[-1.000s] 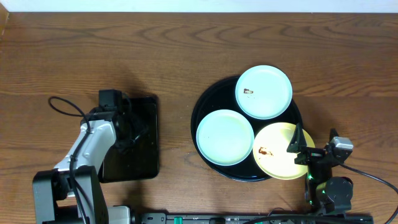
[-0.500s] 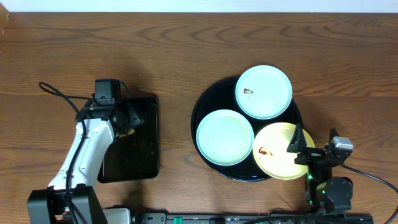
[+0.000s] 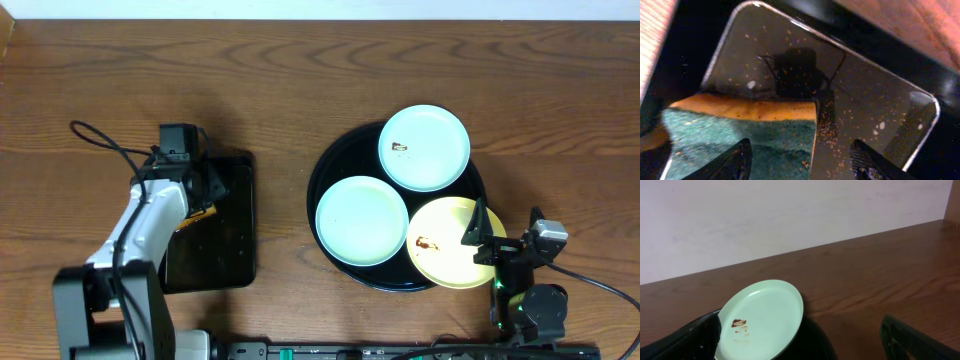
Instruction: Clean dirty plates on tray and stack at the side
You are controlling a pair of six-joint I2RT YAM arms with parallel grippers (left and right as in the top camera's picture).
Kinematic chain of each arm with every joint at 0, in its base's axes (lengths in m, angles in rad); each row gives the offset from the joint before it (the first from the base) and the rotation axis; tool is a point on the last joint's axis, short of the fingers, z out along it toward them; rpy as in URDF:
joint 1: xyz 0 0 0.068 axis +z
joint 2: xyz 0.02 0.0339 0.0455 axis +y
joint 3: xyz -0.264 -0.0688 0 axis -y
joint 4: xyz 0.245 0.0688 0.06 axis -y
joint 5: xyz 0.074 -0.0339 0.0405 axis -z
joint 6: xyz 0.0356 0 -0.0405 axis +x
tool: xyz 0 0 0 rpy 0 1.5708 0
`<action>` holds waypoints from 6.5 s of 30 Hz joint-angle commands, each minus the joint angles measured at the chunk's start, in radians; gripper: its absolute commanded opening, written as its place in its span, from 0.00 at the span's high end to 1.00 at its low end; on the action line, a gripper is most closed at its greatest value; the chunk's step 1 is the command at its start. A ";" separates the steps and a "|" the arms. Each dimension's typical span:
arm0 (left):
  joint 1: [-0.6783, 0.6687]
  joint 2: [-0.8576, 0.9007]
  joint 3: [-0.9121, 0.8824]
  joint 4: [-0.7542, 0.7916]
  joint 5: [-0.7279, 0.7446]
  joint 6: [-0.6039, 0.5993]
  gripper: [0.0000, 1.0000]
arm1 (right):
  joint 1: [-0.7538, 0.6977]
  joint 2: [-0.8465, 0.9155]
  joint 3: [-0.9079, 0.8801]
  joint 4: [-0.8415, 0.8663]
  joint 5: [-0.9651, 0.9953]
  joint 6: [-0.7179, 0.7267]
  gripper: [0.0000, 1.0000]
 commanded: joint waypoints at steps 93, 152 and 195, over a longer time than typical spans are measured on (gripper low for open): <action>-0.043 0.016 0.031 -0.426 0.188 0.283 0.33 | -0.007 -0.004 -0.004 0.000 -0.001 -0.009 0.01; -0.288 0.048 0.048 -0.316 0.397 0.336 0.33 | -0.007 -0.004 -0.004 0.000 -0.001 -0.009 0.01; -0.217 0.030 0.044 -0.161 0.195 0.624 0.11 | -0.007 -0.004 -0.004 0.000 -0.001 -0.009 0.01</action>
